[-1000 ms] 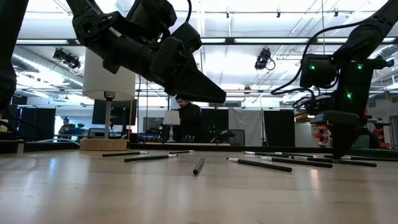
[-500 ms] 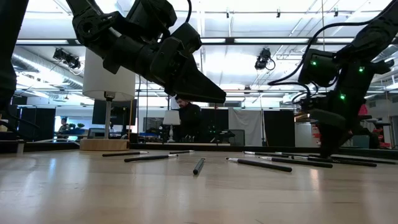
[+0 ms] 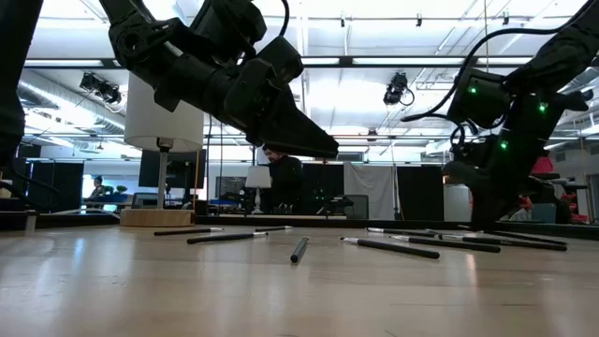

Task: Pick & Place Makeup Supplies
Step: Put the silver makeup brush into the transparent organizer

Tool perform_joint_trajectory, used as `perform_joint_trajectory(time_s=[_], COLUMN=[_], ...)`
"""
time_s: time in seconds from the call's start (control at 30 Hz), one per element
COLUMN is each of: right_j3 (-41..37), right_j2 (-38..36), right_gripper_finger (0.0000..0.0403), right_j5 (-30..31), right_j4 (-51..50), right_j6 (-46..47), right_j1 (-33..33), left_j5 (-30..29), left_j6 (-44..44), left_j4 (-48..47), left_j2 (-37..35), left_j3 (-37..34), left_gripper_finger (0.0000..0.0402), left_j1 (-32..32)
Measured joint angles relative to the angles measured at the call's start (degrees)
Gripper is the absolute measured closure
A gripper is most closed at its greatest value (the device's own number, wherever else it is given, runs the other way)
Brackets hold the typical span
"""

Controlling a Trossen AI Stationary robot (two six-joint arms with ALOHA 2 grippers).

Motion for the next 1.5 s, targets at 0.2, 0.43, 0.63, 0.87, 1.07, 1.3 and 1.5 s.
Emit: perform_joint_trajectory(time_s=[0.2, 0.43, 0.63, 0.87, 1.07, 1.3, 1.5], right_j3=[-0.77, -1.4, -1.64, -2.98, -9.45, -15.18, -15.47], right_j2=[3.31, 6.79, 5.19, 4.79, 4.67, 4.56, 4.67], right_gripper_finger=[0.0386, 0.0355, 0.0288, 0.0222, 0.0228, 0.0259, 0.0277], right_j5=[1.36, 3.84, 4.46, 6.15, 10.69, 14.21, 15.1], right_j4=[5.37, 9.53, 8.62, 8.92, 18.97, 26.41, 26.35], right_j6=[-0.1, -2.71, -5.64, -4.15, -1.4, 3.96, 1.76], right_j1=[-0.46, -0.49, -0.55, 1.66, 6.29, 10.62, 12.55], left_j5=[0.01, 0.02, 0.02, 0.02, 0.02, 0.02, 0.02], left_j6=[0.0, 0.0, 0.0, 0.01, 0.03, 0.03, 0.03], left_j4=[-0.07, -0.63, -0.61, -1.12, -1.59, -1.9, -1.9], left_j2=[0.0, 0.0, 0.0, 0.0, 0.0, 0.0, 0.0], left_j3=[0.0, 0.0, 0.0, 0.0, 0.0, 0.0, 0.0], left_gripper_finger=[0.0204, 0.0204, 0.0204, 0.0204, 0.0204, 0.0204, 0.0204], left_j1=[-0.02, -0.11, -0.11, -0.11, -0.11, -0.11, -0.11])
